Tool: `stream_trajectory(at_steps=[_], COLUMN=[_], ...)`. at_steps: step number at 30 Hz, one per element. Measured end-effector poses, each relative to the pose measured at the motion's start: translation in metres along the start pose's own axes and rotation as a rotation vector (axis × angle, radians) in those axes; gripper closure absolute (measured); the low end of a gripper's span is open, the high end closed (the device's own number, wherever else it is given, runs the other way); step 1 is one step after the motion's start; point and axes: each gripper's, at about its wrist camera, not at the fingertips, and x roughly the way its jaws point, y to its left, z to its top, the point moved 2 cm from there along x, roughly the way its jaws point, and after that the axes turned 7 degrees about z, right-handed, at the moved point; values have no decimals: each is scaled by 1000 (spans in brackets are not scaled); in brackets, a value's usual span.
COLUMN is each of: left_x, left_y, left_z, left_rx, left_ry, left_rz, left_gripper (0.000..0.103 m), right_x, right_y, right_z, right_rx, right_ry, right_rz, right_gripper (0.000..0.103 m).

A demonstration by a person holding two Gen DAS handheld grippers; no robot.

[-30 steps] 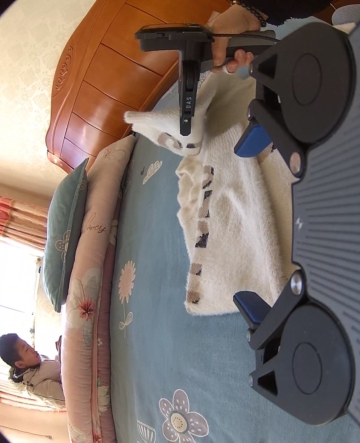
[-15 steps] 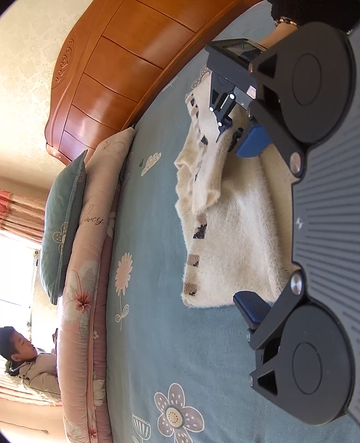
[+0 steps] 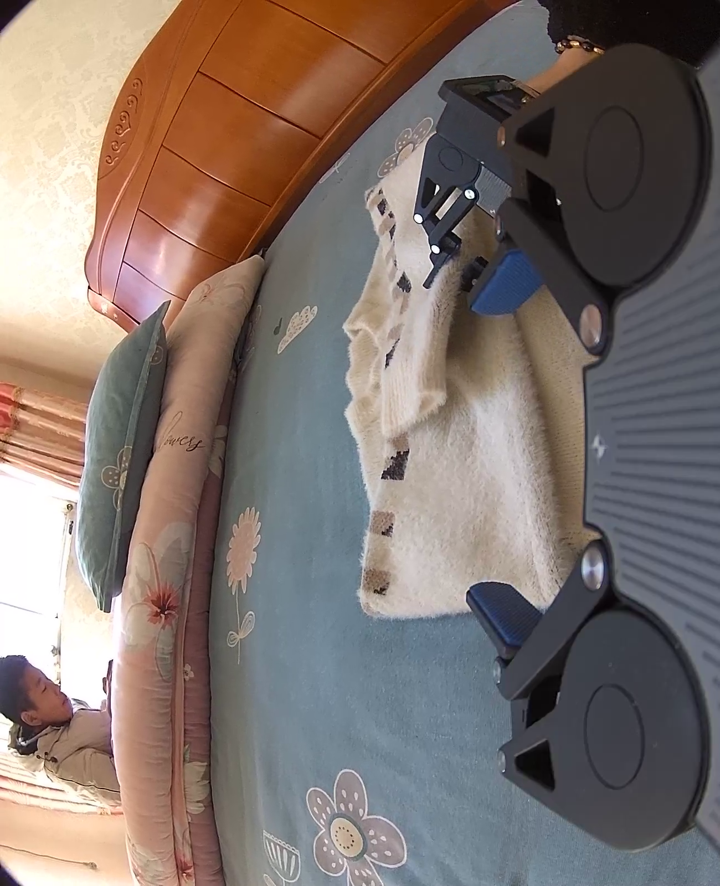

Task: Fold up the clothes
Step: 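Lay the sleeve across the sweater body and open the right gripper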

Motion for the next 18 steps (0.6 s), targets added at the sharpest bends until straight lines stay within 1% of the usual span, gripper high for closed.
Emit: stream_trajectory(at_steps=[3,5,7,10,12,14,17,18], left_x=[1,1,3,5,6,8,11,13], left_y=[-3,-5,-6,-7,-7,-9,-14,-16], left_z=[0,-1,-2,-3,-4,-5,-11,-13], left_rx=[11,15,17,24,27,30,53,62], left_ry=[4,7,14,20,19,19,19,18], left_rz=[1,-3,0,6,5,3,2,2], left_gripper=[1,1,1,1,1,1,1,1], right_x=[-3,-5,-4,-6,-15,-31,-64,-74], right_y=[4,12,19,20,12,0,-29,-41], right_z=[3,2,-1,-1,1,1,-11,-20], right_rx=[-23,-77,-113,-103,-73,-23,96,161], right_ry=[-19,-26,-6,17,20,14,7,16], right_rz=[18,25,35,43,69,95,105,98], right_gripper=[86,86,85,80,76,60,51,49])
